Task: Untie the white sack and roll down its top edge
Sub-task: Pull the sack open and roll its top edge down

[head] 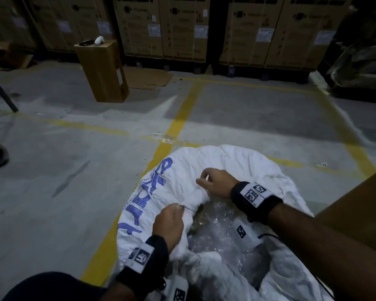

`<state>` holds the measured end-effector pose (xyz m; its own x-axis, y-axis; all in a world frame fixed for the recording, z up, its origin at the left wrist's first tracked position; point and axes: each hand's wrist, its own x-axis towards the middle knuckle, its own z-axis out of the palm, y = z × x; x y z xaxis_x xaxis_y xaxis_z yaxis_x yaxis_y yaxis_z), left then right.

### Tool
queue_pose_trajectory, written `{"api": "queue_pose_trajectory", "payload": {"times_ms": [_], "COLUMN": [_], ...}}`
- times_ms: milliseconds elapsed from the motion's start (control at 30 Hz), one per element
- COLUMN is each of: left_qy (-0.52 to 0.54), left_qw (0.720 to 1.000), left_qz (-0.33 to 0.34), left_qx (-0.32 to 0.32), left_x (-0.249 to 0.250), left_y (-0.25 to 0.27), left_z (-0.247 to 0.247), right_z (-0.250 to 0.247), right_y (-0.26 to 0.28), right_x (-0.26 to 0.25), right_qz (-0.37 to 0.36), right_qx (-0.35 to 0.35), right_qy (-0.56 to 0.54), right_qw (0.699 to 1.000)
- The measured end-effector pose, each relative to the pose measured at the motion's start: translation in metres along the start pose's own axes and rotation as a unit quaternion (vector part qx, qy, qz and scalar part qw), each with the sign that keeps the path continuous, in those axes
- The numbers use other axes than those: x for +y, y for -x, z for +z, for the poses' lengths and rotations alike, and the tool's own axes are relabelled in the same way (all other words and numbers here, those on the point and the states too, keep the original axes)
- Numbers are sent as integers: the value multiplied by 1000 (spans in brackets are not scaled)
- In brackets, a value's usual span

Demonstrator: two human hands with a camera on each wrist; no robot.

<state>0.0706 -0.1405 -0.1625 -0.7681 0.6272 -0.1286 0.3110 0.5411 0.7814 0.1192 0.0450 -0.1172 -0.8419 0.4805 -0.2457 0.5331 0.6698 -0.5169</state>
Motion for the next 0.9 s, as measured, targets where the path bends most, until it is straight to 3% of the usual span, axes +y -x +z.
{"api": "queue_pose_trajectory", "payload": {"times_ms": [67,133,167,233,267,300,400,467,567,700,833,900], "left_qy": [84,204,272,392,430,442,404,373,336,333,209,112], "left_qw": [994,966,938,863,838,831,863,880,893,882,939,963], "left_qz": [-49,-138,-190,-253,-254,-248,-259,-252,-251,-260,-251,-224], "left_qx": [-43,-75,-105,-193,-220,-230,-160,-151,-164,-206,-105,-95], "left_x": [5,7,9,12,14,13,3,-2,-8,-17,-18,-14], "left_y": [-6,-9,-7,0,2,3,1,-3,-8,-13,-21,-22], "left_z": [-12,-24,-30,-40,-43,-43,-41,-41,-36,-32,-31,-34], "right_z": [3,4,6,12,17,22,31,36,38,16,-13,-24], "right_y": [9,20,26,38,43,48,62,66,62,58,57,65], "right_x": [9,28,39,60,69,76,86,94,114,125,131,135], "right_qz": [-55,-107,-119,-117,-107,-93,-23,33,14,-15,-14,-13], "right_qx": [165,285,302,270,245,239,294,315,305,230,78,-22], "right_qy": [73,119,130,181,215,240,253,243,136,-59,-9,-48], "right_qw": [982,945,937,939,939,936,922,917,942,971,997,999]}}
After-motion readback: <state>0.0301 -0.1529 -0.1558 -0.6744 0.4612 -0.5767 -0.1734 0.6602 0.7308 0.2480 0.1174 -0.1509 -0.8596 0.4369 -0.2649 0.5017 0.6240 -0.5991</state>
